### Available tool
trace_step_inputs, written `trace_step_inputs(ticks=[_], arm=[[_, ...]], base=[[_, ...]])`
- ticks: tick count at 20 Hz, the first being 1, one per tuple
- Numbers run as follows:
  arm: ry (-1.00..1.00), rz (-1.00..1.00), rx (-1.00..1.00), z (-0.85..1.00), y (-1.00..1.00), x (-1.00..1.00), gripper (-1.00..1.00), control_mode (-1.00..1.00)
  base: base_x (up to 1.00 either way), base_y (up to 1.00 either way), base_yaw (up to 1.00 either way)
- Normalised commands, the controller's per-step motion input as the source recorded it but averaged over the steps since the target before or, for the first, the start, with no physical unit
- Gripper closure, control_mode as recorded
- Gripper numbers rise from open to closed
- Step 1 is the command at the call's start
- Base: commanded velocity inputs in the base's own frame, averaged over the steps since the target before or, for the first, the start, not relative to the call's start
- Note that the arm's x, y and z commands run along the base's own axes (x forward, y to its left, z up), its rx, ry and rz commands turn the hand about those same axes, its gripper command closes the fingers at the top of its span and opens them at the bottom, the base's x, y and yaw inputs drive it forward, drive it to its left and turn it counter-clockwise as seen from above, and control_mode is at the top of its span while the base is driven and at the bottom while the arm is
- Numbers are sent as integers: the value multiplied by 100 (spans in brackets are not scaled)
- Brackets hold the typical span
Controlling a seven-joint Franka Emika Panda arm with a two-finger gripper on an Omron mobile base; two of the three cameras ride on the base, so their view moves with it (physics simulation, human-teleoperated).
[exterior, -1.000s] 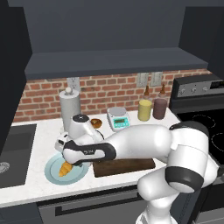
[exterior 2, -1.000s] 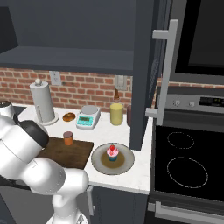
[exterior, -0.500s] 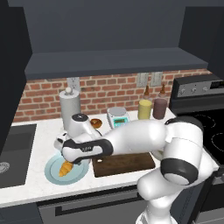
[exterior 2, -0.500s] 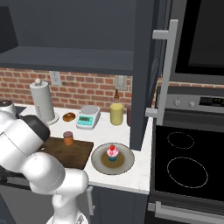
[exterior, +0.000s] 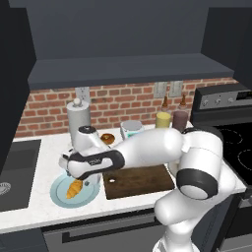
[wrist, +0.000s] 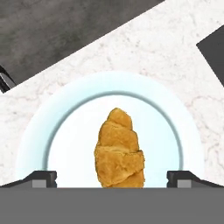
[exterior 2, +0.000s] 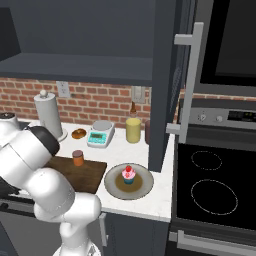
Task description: From the different types of pastries on the counter, select a croissant and place it on the cutting board. Then retrieve a jar of jam from the cabinet and place it alongside the croissant on the cutting board.
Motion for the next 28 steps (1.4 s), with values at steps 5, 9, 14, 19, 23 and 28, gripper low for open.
trace_step_inputs(ticks=[5,9,14,19,23,28], arm=[[5,0,0,-16,0,0,-100,-100],[0,0,-2,-26,0,0,-100,-100],[0,0,-2,-18,3,0,-100,-100],[0,0,-2,-17,8,0,-100,-100],[0,0,-3,-20,14,0,-100,-100],[-3,0,-1,-13,26,10,-100,-100]], base=[[0,0,0],[0,0,0],[0,0,0],[0,0,0],[0,0,0],[0,0,0]])
